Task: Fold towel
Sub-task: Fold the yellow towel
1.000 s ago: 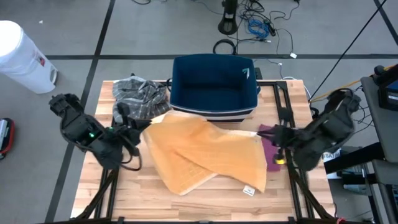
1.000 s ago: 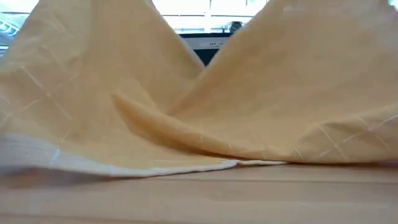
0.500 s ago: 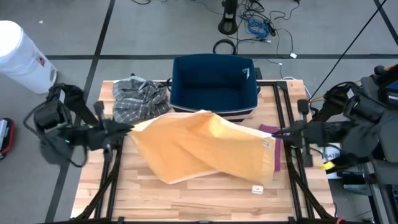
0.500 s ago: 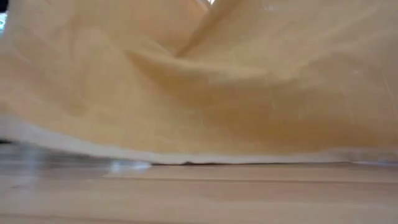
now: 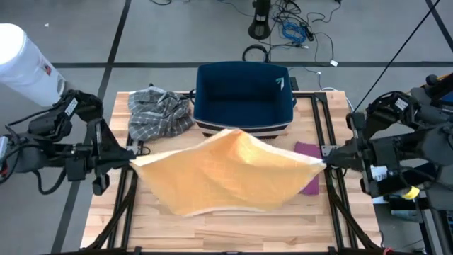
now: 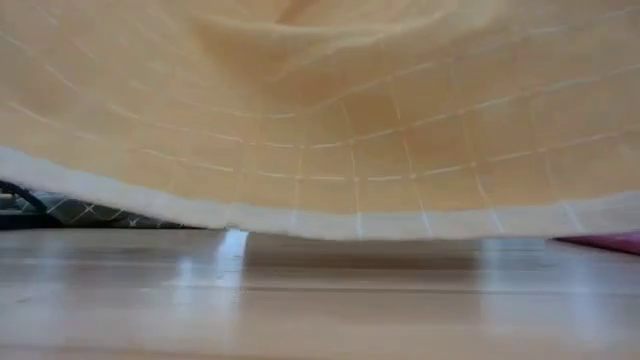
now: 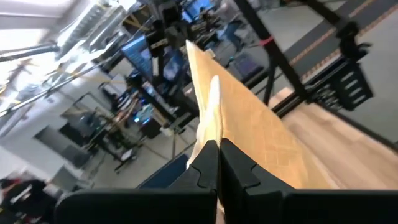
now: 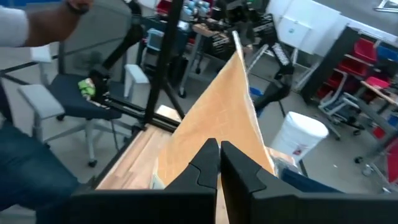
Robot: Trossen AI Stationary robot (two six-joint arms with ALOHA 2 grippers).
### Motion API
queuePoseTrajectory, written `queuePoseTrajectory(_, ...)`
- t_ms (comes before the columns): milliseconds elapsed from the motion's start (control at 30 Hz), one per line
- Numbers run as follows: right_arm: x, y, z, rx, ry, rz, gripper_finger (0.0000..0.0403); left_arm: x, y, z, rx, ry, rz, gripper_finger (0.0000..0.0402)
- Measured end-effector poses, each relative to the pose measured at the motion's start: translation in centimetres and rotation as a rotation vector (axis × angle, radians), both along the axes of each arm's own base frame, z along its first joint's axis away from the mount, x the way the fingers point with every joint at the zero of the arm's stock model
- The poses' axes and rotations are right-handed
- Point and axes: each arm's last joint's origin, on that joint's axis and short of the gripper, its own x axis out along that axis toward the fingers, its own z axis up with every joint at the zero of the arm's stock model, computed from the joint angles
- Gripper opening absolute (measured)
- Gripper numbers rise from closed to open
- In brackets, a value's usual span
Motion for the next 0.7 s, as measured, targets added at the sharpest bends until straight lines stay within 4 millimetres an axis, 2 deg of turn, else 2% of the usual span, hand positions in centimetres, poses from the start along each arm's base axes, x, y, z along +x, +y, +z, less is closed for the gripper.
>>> queuePoseTrajectory(133, -0.1, 0.9, 0.0, 0.019, 0.007, 0.071, 0.0, -0.5, -0.4, 0.3, -0.004, -0.013, -0.057, 0.0)
queuePoseTrajectory(267, -0.3, 1.0, 0.1, 0.007, -0.001, 0.079, 0.0, -0.8, -0.6, 0.9, 0.01, -0.043, -0.084, 0.0)
queuePoseTrajectory(467, -0.6, -0.8, -0.3, -0.006, -0.006, -0.121, 0.0, -0.2, 1.1, 0.2, 0.005, -0.062, 0.256, 0.0)
queuePoseTrajectory(600, -0.4, -2.5, -1.8, 0.013, 0.074, -0.275, 0.0, 0.8, 2.5, -1.5, -0.051, -0.008, 0.33, 0.0)
queuePoseTrajectory(700, -0.1, -3.6, -3.4, 0.073, 0.171, -0.397, 0.0, 1.8, 3.7, -3.2, -0.105, 0.108, 0.391, 0.0)
